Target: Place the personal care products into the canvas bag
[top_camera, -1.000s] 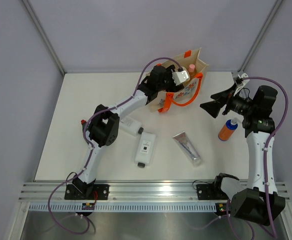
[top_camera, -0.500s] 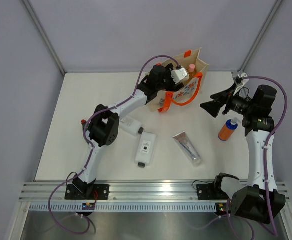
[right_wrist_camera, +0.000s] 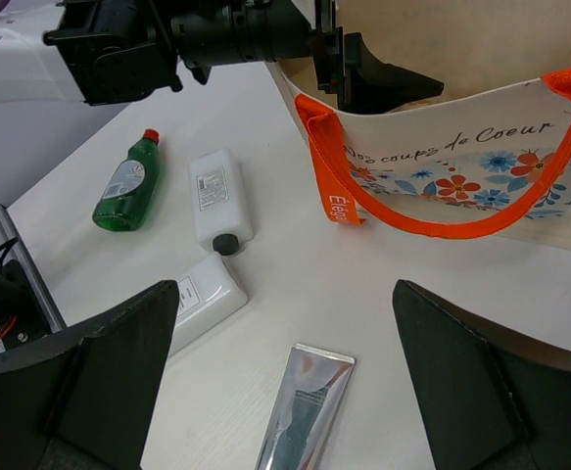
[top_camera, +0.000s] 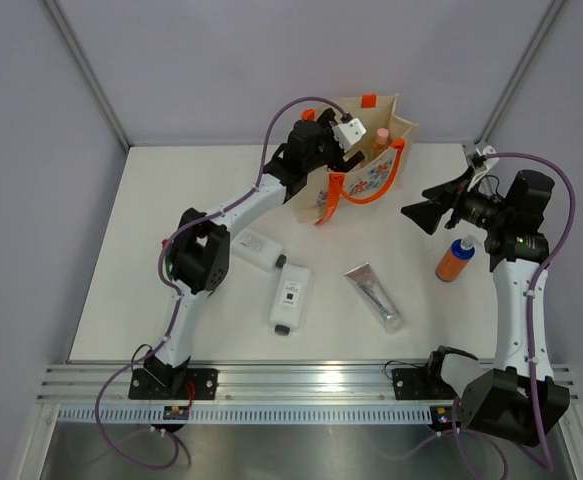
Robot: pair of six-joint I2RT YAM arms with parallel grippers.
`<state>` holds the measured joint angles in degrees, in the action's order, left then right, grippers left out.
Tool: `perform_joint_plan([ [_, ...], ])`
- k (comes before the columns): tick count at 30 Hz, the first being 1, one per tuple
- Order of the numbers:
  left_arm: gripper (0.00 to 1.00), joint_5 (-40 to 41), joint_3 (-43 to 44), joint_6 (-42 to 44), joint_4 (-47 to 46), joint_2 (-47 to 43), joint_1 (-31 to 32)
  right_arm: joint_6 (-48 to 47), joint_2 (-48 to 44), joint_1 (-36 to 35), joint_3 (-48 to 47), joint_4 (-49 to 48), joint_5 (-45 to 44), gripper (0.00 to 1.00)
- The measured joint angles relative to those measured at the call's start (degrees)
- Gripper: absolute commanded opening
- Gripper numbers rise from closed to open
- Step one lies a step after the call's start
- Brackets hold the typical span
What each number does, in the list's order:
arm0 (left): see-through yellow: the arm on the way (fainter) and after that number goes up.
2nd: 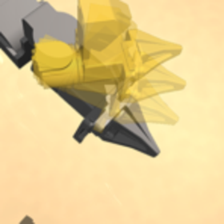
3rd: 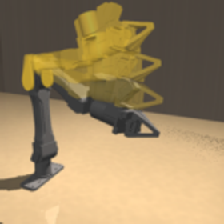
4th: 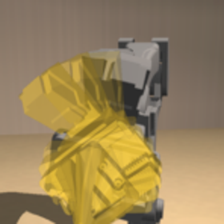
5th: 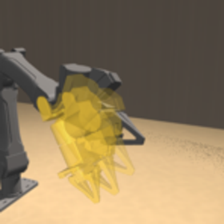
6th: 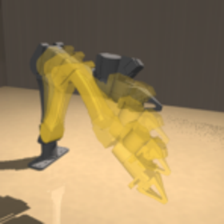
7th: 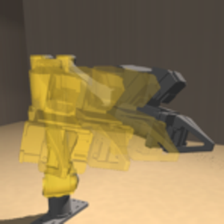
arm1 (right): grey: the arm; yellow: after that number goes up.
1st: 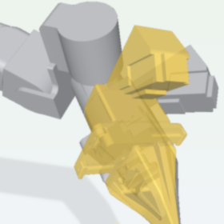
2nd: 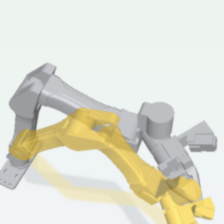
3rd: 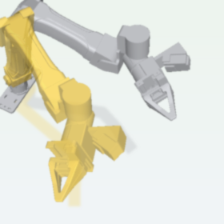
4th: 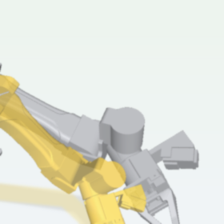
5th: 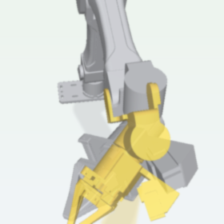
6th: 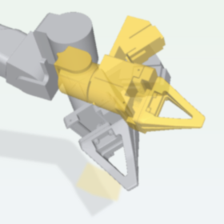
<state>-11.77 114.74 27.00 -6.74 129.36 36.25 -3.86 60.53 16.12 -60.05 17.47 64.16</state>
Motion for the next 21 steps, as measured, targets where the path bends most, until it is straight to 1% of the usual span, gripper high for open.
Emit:
perform_joint_plan([
  [5, 0.98, -0.1, 1.2, -2.5, 0.7, -0.5, -0.1, -1.2, 0.7, 0.1, 0.0, 0.9, 0.0, 0.99],
  [8, 0.99, -0.1, 1.9, -5.0, 1.7, -2.2, -0.1, -4.5, 1.5, 0.1, -0.4, 4.1, 0.2, 0.99],
  [11, 0.99, 0.5, 1.9, -8.4, 4.5, -6.5, -0.1, -11.4, 3.9, -0.3, -2.9, 11.3, -0.4, 0.99],
  [13, 0.99, 2.2, 1.9, -11.6, 7.6, -11.1, -0.1, -16.2, 5.8, -2.6, -5.8, 16.9, -4.8, 0.99],
  [14, 0.99, 3.3, 1.8, -13.3, 9.2, -13.7, -0.1, -19.5, 7.0, -5.2, -8.2, 21.0, -9.4, 0.99],
  [15, 0.99, 4.4, 1.4, -15.1, 11.0, -16.9, -0.1, -20.7, 7.4, -8.1, -8.9, 22.4, -10.8, 0.99],
  [17, 0.99, 6.6, -2.0, -19.3, 13.7, -25.5, -0.3, -23.5, 8.0, -16.1, -10.6, 26.9, -19.1, 0.99],
  [19, 0.99, 8.6, -9.2, -23.7, 15.5, -36.4, -0.8, -24.8, 8.0, -23.4, -10.6, 30.4, -26.1, 1.00],
  [20, 0.99, 9.1, -12.3, -25.4, 16.3, -40.8, -1.0, -25.0, 7.9, -25.9, -10.2, 31.3, -28.7, 1.00],
  [21, 0.99, 9.6, -16.5, -27.6, 16.8, -46.5, -1.4, -24.4, 7.6, -28.8, -9.2, 31.9, -33.2, 0.99],
])
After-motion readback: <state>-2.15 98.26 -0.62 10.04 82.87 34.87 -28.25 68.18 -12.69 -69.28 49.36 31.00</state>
